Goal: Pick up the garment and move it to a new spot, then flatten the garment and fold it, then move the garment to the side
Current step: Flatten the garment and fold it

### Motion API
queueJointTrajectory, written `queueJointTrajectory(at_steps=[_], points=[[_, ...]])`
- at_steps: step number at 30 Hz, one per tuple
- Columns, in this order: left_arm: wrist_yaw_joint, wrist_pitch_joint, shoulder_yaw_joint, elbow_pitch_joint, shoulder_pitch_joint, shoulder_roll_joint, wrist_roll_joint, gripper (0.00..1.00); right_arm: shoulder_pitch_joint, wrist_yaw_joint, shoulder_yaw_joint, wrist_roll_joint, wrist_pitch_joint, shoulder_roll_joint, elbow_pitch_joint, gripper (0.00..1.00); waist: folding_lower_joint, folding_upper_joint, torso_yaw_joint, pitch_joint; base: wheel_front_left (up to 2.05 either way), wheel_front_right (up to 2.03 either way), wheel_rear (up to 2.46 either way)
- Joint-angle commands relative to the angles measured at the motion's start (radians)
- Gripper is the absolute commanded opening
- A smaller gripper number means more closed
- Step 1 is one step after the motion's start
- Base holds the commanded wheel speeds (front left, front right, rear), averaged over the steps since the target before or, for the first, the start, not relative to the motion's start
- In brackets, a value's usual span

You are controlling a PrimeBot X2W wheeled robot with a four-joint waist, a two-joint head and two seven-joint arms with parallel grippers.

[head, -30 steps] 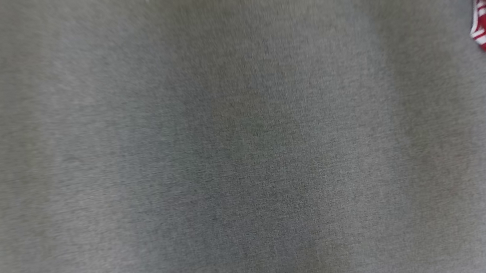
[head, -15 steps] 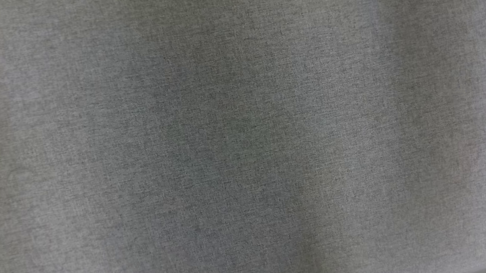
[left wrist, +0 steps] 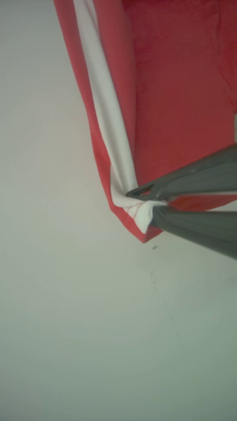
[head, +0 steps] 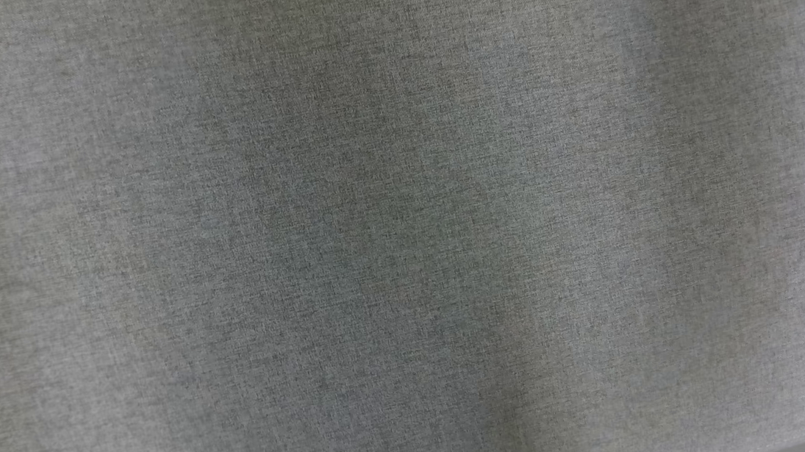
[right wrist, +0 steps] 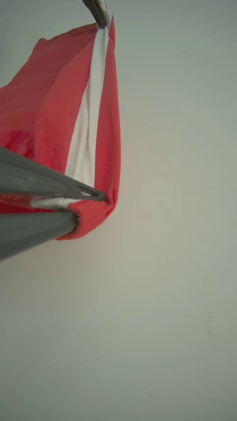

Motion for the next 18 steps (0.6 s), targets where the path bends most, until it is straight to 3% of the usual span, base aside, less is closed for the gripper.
queueJointTrajectory(at_steps=[1, 9, 18], points=[[0.003, -0.008, -0.004, 0.008, -0.013, 0.007, -0.011, 0.0, -0.015, -0.003, 0.006, 0.009, -0.009, -0.007, 0.005, 0.0, 0.0, -0.0002, 0.0, 0.001, 0.0, 0.0, 0.0], [0.003, -0.055, -0.049, 0.026, 0.011, 0.004, -0.062, 0.0, 0.009, -0.003, 0.073, 0.055, -0.034, -0.019, 0.01, 0.0, 0.0, -0.0002, 0.006, -0.011, 0.0, 0.0, 0.0], [0.003, -0.13, -0.061, -0.048, 0.188, 0.044, -0.166, 0.0, 0.173, -0.003, 0.203, 0.138, -0.052, -0.061, -0.098, 0.0, 0.0, -0.0002, 0.007, -0.071, 0.0, 0.0, 0.0]])
